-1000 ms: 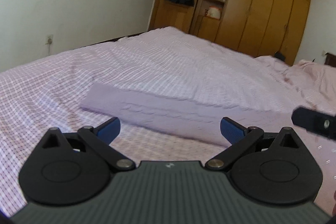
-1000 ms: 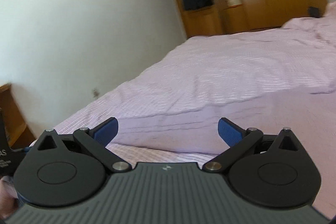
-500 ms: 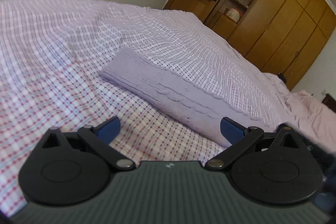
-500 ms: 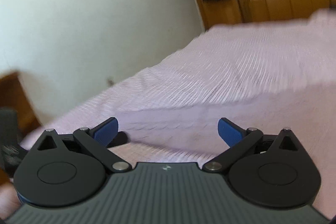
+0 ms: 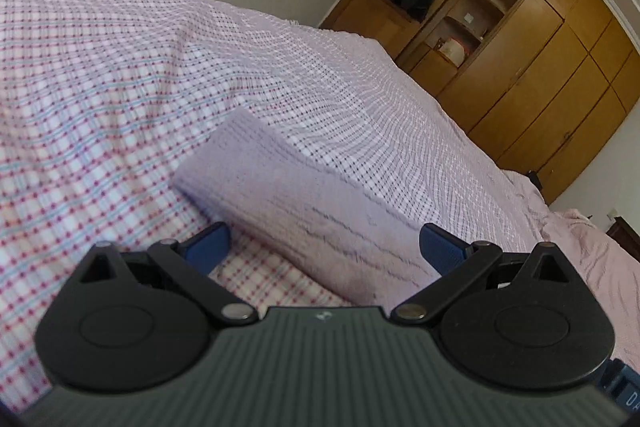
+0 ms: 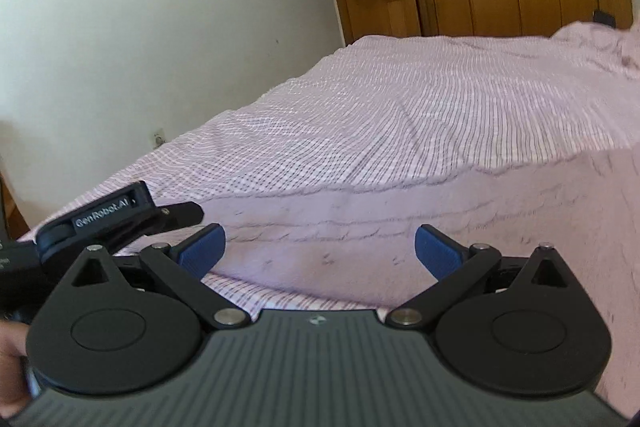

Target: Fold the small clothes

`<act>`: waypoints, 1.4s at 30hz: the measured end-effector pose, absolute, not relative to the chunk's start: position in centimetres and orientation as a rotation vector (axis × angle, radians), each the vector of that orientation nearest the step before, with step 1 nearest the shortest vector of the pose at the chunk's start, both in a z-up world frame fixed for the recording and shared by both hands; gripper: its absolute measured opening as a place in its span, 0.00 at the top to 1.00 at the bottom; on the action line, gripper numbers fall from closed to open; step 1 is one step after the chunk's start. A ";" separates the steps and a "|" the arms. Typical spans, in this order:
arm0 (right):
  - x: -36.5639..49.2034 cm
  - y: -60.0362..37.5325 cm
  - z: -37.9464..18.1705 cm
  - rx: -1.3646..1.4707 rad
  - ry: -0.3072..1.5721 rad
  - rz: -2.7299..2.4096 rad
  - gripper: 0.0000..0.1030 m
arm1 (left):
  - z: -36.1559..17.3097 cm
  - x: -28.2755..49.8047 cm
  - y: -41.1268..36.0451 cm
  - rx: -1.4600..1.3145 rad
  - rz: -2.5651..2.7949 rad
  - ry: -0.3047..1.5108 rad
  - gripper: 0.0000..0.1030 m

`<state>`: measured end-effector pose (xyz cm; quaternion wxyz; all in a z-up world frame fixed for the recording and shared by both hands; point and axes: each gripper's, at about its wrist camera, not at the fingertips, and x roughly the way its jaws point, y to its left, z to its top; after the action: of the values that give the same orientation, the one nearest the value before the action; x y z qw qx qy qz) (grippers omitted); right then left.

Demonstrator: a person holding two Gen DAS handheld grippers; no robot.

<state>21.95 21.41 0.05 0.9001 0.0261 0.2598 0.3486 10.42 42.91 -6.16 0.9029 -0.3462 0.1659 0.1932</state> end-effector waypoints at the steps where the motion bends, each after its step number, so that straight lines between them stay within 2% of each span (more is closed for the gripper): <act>1: 22.2 21.8 -0.1 0.053 0.541 0.724 0.00 | -6.2 10.7 43.1 -0.710 0.402 0.336 0.01; 3: 22.1 22.0 -0.2 0.068 0.556 0.741 0.00 | -6.4 11.2 43.4 -0.708 0.411 0.321 0.01; 6: 22.4 22.6 -0.1 0.120 0.577 0.785 0.00 | -6.5 11.7 44.4 -0.717 0.450 0.286 0.16; 8: 22.4 23.0 -0.2 0.146 0.590 0.813 0.00 | -6.6 11.8 45.2 -0.724 0.516 0.265 0.39; 10: 22.4 23.5 -0.4 0.150 0.595 0.823 0.00 | -6.5 11.8 45.6 -0.724 0.545 0.264 0.49; 12: 22.2 23.9 -0.9 0.152 0.616 0.819 0.00 | -6.3 11.9 45.6 -0.716 0.556 0.270 0.66; 13: 22.2 24.0 -1.1 0.161 0.631 0.819 0.00 | -6.2 11.9 45.5 -0.709 0.563 0.274 0.79; 14: 22.3 24.2 -1.4 0.172 0.649 0.822 0.00 | -6.1 11.9 45.5 -0.705 0.569 0.275 0.86; 17: 22.1 24.4 -1.8 0.183 0.662 0.823 0.00 | -5.3 11.4 44.8 -0.659 0.565 0.258 0.88; 27: 22.5 23.0 -1.3 0.203 0.628 0.809 0.00 | -1.7 13.4 40.3 -0.403 0.589 0.334 0.89; 36: 22.6 20.5 -0.1 0.209 0.605 0.790 0.00 | 0.7 14.9 36.9 -0.273 0.574 0.292 0.89; 42: 22.9 17.2 1.7 0.228 0.588 0.759 0.00 | 2.2 16.6 33.4 -0.301 0.521 0.322 0.89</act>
<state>22.92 17.24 1.72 0.8806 0.1096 0.2823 0.3644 16.60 33.36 2.21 0.9423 -0.1475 0.1580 0.2556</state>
